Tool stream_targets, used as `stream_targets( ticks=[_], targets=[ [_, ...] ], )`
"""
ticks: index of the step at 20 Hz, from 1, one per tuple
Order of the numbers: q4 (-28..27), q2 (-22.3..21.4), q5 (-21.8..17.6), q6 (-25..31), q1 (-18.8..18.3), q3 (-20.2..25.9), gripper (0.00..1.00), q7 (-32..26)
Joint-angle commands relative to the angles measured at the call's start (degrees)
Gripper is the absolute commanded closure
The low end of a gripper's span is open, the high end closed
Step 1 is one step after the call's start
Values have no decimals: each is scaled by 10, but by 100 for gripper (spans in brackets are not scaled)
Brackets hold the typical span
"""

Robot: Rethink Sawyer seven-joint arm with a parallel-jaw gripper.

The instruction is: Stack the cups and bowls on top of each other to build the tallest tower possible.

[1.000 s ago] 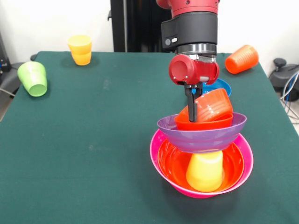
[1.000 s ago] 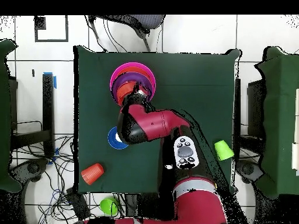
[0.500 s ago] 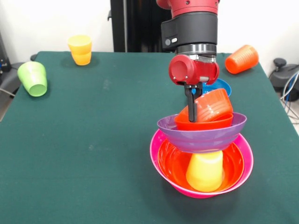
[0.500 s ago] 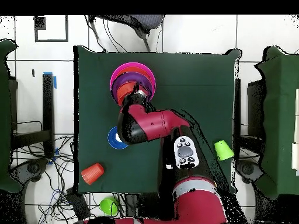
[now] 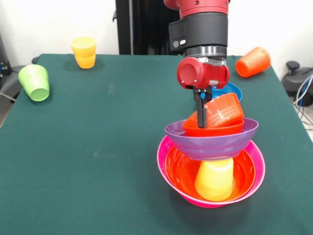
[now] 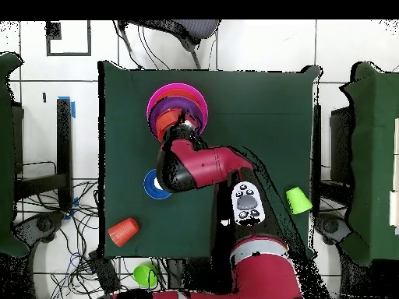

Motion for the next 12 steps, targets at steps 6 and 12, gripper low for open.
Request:
stream_targets(
  ticks=[6,12],
  targets=[
    [16,49,-34,97,14,26,0,43],
    [17,48,-35,122,13,27,0,33]
  ],
)
